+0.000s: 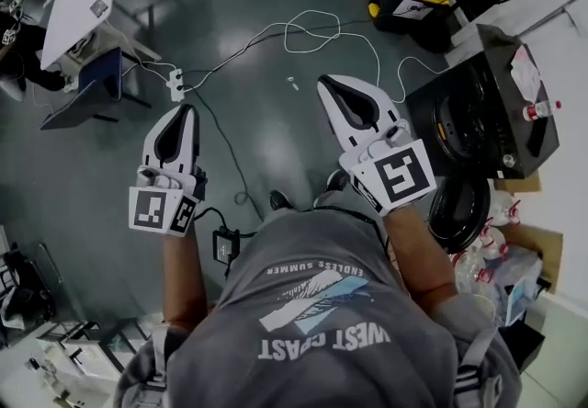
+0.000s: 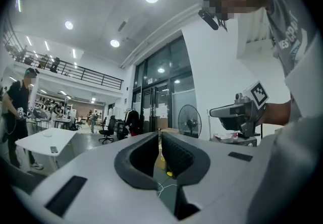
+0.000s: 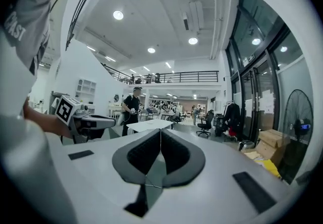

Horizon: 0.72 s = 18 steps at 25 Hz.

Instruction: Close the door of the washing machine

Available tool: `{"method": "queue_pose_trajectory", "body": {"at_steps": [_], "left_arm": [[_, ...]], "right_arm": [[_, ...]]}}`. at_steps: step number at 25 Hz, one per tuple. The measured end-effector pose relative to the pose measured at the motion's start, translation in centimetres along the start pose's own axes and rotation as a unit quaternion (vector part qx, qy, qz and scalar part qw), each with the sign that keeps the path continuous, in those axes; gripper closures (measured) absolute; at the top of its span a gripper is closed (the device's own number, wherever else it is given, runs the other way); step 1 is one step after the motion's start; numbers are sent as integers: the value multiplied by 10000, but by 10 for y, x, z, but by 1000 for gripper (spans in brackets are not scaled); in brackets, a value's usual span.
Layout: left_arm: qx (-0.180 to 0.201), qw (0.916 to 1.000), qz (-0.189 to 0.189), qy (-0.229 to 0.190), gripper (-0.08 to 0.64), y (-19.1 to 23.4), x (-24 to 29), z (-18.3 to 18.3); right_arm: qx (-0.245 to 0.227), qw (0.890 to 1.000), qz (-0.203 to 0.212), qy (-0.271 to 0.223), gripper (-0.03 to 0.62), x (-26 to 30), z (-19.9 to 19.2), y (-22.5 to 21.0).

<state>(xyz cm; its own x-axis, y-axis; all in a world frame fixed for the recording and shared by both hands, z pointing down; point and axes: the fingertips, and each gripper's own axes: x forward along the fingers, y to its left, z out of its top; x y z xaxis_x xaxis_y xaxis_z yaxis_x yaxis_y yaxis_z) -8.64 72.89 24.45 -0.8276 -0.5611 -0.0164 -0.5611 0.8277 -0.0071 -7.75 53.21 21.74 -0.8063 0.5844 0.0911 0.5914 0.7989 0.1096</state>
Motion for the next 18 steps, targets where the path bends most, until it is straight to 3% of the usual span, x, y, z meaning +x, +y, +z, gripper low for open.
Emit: {"method": "queue_pose_trajectory", "body": {"at_steps": [6, 18], "left_arm": [[62, 9982, -594, 90, 528, -40, 51, -1], [136, 9933, -1121, 250, 528, -140, 150, -4]], "right_arm": [[190, 9976, -653, 94, 563, -42, -18, -54], [555, 9892, -1329, 267, 563, -128, -59, -175]]}}
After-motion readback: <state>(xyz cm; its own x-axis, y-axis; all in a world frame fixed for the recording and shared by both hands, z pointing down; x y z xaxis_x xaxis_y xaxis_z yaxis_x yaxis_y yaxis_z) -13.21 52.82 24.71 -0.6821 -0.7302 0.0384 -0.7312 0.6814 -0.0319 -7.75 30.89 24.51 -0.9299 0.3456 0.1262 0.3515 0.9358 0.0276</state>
